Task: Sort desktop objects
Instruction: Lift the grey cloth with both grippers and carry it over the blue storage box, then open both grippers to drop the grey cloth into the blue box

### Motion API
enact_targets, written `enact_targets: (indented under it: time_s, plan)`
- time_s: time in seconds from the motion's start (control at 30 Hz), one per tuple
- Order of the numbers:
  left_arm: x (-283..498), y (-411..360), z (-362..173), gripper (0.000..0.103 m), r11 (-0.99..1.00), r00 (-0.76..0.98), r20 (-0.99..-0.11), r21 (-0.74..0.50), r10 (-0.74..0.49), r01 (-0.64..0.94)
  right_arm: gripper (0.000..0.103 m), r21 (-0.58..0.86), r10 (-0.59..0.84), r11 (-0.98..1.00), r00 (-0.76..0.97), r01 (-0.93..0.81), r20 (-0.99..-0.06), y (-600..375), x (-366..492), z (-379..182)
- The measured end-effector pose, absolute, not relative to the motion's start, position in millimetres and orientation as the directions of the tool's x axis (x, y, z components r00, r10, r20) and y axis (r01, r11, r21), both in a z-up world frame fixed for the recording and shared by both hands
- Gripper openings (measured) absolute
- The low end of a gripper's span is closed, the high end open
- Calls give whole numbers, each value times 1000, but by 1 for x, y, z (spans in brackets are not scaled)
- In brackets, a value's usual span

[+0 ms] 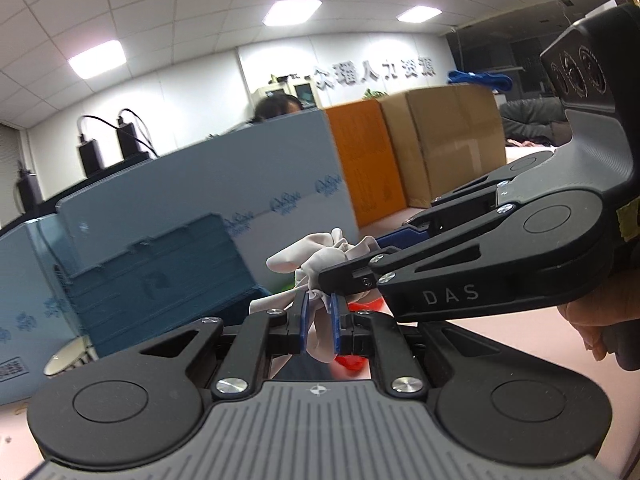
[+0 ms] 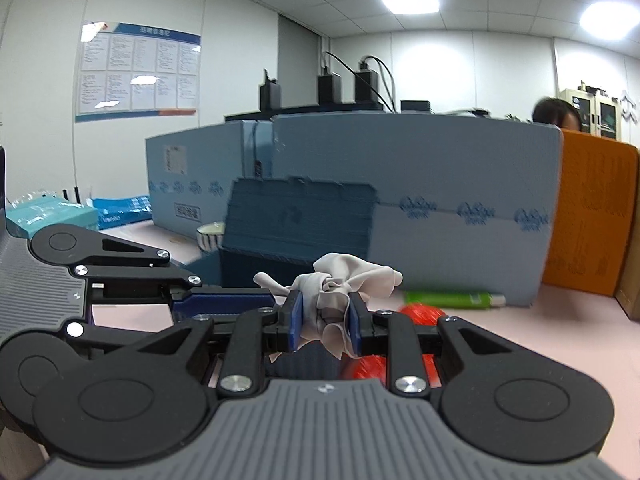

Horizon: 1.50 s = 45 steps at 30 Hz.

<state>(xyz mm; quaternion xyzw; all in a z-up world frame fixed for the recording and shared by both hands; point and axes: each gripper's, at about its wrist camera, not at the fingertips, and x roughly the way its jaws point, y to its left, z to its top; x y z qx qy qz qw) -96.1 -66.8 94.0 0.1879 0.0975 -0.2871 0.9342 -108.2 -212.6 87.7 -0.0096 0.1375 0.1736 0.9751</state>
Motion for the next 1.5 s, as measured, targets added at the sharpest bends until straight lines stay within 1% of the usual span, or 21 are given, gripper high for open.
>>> enact_targets:
  time_s: [0.23, 0.53, 0.73, 0.93, 1.5]
  plan:
    - [-92, -40, 104, 11, 798, 855, -269, 316, -443, 513, 27, 44, 392, 918, 887, -394, -245, -186, -92, 95]
    - [-69, -11, 102, 10, 840, 884, -270, 298, -382, 454, 27, 93, 440, 898, 868, -431, -228, -160, -60, 89]
    - [-42, 4, 86, 10, 852, 881, -300, 273, -365, 446, 27, 135, 465, 885, 851, -445, -244, -153, -37, 75]
    - [-25, 11, 74, 11, 855, 878, -317, 264, -360, 446, 27, 155, 480, 877, 837, -454, -263, -150, -23, 64]
    - [3, 16, 49, 13, 867, 867, -315, 196, -386, 457, 30, 224, 490, 870, 824, -440, -285, -163, -5, 42]
